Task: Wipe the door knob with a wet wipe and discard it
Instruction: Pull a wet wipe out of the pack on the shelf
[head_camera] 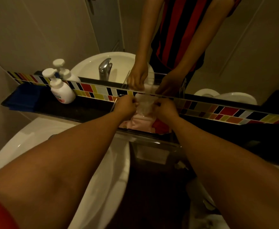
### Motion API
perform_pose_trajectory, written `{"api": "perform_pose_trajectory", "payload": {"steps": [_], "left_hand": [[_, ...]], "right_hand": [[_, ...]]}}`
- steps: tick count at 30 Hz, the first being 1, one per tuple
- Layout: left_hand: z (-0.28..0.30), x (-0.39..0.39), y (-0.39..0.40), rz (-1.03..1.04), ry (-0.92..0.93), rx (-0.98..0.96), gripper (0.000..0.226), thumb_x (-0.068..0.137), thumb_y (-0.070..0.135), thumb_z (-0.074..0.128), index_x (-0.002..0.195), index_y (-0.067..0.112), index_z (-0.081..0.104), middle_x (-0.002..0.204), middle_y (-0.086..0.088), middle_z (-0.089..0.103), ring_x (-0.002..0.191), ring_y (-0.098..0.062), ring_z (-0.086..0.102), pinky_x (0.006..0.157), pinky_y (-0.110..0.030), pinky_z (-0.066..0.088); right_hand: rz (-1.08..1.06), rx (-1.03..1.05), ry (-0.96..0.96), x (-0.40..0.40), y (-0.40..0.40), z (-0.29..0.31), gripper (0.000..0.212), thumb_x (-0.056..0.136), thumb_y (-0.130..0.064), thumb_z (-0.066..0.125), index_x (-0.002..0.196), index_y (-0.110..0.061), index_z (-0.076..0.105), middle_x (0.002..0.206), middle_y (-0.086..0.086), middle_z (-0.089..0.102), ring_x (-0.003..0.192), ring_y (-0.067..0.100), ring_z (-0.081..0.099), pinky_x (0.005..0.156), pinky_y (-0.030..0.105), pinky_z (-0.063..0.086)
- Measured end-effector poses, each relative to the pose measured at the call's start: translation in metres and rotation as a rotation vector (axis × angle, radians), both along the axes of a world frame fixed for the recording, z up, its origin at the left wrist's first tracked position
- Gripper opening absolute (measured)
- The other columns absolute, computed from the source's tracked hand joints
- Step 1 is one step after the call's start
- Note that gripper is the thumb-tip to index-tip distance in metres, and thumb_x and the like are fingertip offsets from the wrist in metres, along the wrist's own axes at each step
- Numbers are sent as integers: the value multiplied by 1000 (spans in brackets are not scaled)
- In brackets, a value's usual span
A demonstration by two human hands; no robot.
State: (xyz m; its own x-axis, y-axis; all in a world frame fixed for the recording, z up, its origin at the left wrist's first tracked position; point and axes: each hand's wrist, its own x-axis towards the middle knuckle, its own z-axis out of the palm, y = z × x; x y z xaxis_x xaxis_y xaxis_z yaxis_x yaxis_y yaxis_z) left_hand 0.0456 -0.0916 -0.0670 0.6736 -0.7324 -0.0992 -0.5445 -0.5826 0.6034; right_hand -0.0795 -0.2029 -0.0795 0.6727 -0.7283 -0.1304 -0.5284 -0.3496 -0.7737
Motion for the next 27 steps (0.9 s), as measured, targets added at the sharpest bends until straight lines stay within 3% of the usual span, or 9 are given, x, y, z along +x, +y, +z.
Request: {"api": "perform_pose_trajectory", "payload": {"steps": [3, 6, 9, 12, 16, 18, 20, 24, 27], "left_hand": [[20, 5, 6, 101, 139, -124, 11, 92, 9, 51, 87, 15, 59, 89, -8, 62, 81, -23, 60, 61, -29, 49], [45, 6, 17, 176, 187, -235, 11, 94, 12, 50, 98, 8, 60, 95, -12, 65, 83, -23, 63, 68, -34, 54], [72, 0, 26, 211, 331, -317, 12, 99, 12, 44, 105, 8, 54, 89, -17, 66, 69, -23, 66, 59, -32, 54], [97, -6, 40, 236, 418, -344, 14, 101, 16, 40, 111, 9, 48, 76, -13, 63, 60, -21, 65, 54, -32, 55], [121, -7, 70, 257, 431, -400, 18, 99, 8, 40, 114, 13, 49, 76, -16, 65, 55, -23, 67, 54, -34, 59], [129, -5, 89, 280, 432, -444, 25, 94, -2, 39, 111, 12, 52, 79, -19, 64, 57, -26, 69, 64, -41, 62], [138, -5, 110, 304, 430, -466, 26, 91, -7, 39, 103, 9, 56, 83, -20, 63, 58, -25, 70, 67, -39, 63], [158, -6, 158, 366, 381, -409, 24, 96, 3, 44, 95, 6, 68, 78, -16, 62, 59, -19, 63, 44, -20, 55], [168, -1, 199, 422, 285, -395, 21, 90, 17, 63, 103, 6, 74, 85, -11, 69, 66, -16, 62, 53, -22, 50]], "right_hand": [[-55, 23, -79, -1, -2, 20, 16, 94, -11, 57, 94, -1, 70, 94, 17, 69, 88, 29, 65, 79, 43, 56], [-99, 72, -151, -1, 0, 40, 14, 92, -11, 60, 85, -3, 70, 81, 11, 66, 81, 28, 65, 74, 43, 57], [-115, 191, -217, 0, 6, 58, 19, 92, -10, 57, 87, 5, 67, 78, 16, 60, 68, 28, 58, 59, 37, 53], [-77, 311, -294, 2, 18, 76, 16, 95, -11, 56, 92, 2, 66, 79, 14, 63, 62, 28, 64, 60, 46, 58], [-33, 486, -364, 8, 42, 104, 18, 96, -5, 53, 111, 4, 58, 88, 15, 62, 61, 21, 66, 47, 29, 58], [1, 537, -372, 14, 55, 115, 15, 96, -3, 53, 109, 1, 58, 90, 16, 63, 62, 22, 67, 44, 25, 56], [31, 580, -385, 23, 69, 124, 11, 94, 1, 51, 98, -5, 60, 89, 16, 65, 60, 21, 68, 42, 23, 54], [111, 626, -421, 40, 107, 142, 20, 93, 4, 50, 87, -13, 59, 83, 13, 64, 61, 23, 69, 47, 26, 56], [190, 685, -394, 54, 141, 155, 21, 93, 6, 48, 88, -6, 64, 86, 16, 63, 65, 25, 68, 49, 25, 59]]}}
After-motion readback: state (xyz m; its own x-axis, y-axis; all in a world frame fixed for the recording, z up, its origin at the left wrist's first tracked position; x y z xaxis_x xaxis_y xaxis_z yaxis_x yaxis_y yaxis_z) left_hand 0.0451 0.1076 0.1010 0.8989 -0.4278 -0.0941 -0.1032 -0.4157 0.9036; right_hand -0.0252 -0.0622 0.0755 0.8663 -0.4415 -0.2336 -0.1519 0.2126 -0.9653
